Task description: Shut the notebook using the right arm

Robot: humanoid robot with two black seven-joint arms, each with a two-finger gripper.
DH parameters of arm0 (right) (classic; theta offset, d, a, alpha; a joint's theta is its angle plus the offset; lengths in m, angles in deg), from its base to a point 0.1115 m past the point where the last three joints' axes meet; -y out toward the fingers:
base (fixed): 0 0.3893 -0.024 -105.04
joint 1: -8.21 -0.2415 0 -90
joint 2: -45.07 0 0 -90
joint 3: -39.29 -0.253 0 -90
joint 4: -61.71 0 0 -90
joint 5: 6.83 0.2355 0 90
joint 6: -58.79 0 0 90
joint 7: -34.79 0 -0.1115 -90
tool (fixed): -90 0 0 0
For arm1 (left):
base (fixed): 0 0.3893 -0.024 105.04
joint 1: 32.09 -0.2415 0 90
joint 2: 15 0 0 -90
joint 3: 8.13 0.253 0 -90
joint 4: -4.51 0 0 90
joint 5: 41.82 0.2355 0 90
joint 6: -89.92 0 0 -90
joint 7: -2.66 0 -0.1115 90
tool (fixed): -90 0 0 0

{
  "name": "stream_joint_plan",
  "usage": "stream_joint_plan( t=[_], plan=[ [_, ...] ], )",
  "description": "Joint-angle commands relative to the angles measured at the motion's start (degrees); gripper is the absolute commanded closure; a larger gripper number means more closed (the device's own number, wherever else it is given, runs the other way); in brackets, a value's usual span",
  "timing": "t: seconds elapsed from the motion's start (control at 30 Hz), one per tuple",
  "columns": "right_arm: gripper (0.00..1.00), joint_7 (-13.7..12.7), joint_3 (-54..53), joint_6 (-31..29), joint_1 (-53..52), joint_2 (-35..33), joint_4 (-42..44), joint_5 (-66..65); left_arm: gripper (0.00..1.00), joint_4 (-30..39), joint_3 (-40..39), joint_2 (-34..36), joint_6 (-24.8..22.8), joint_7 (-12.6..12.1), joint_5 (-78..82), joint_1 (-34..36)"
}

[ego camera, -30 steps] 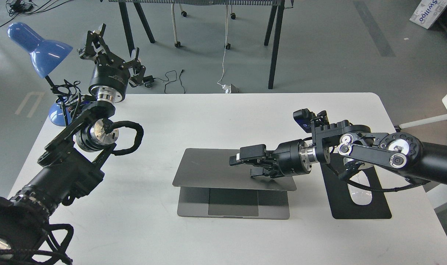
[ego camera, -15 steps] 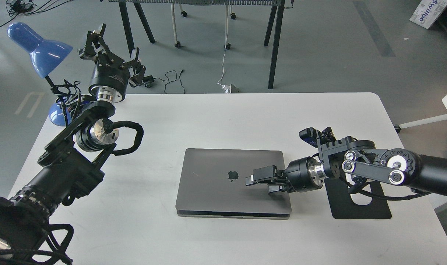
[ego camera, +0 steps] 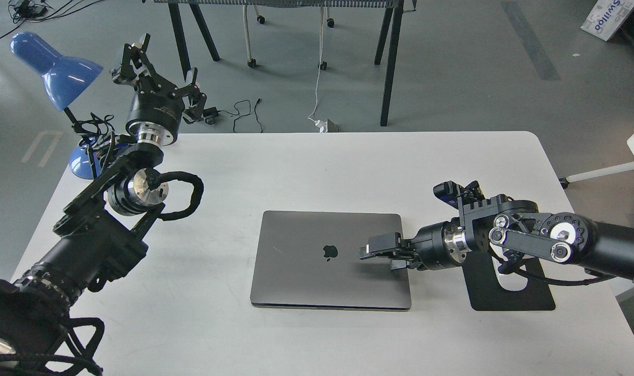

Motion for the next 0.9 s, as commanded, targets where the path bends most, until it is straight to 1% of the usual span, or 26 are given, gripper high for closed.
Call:
stream_joint_plan(
  t=[0.0, 0.23, 0.37, 0.5, 0.8, 0.87],
  plan=[
    [0.0, 0.0, 0.0, 0.0, 0.6, 0.5, 1.0, -0.4, 0.0, 0.0, 0.0, 0.0, -0.1, 0.0, 0.0, 0.0],
    [0.0, 0.0, -0.1, 0.0, 1.3, 1.1, 2.1, -1.5, 0.0, 0.0, 0.0, 0.0, -0.1, 0.0, 0.0, 0.0],
    [0.0, 0.0, -2.7, 0.0, 0.7, 1.4, 2.0, -0.9, 0.0, 0.0, 0.0, -0.1, -0.1, 0.0, 0.0, 0.0],
    [0.0, -0.1, -12.8, 0.0, 0.8, 1.4, 2.1, -0.6, 0.0, 0.0, 0.0, 0.0, 0.0, 0.0, 0.0, 0.0],
    [0.0, -0.1, -41.8, 0.0, 1.6, 1.4, 2.2, -0.4, 0.0, 0.0, 0.0, -0.1, 0.0, 0.0, 0.0, 0.0],
    [0.0, 0.0, -47.4, 1.6, 2.4, 1.4, 2.3, -0.2, 0.0, 0.0, 0.0, -0.1, 0.0, 0.0, 0.0, 0.0]
  ],
)
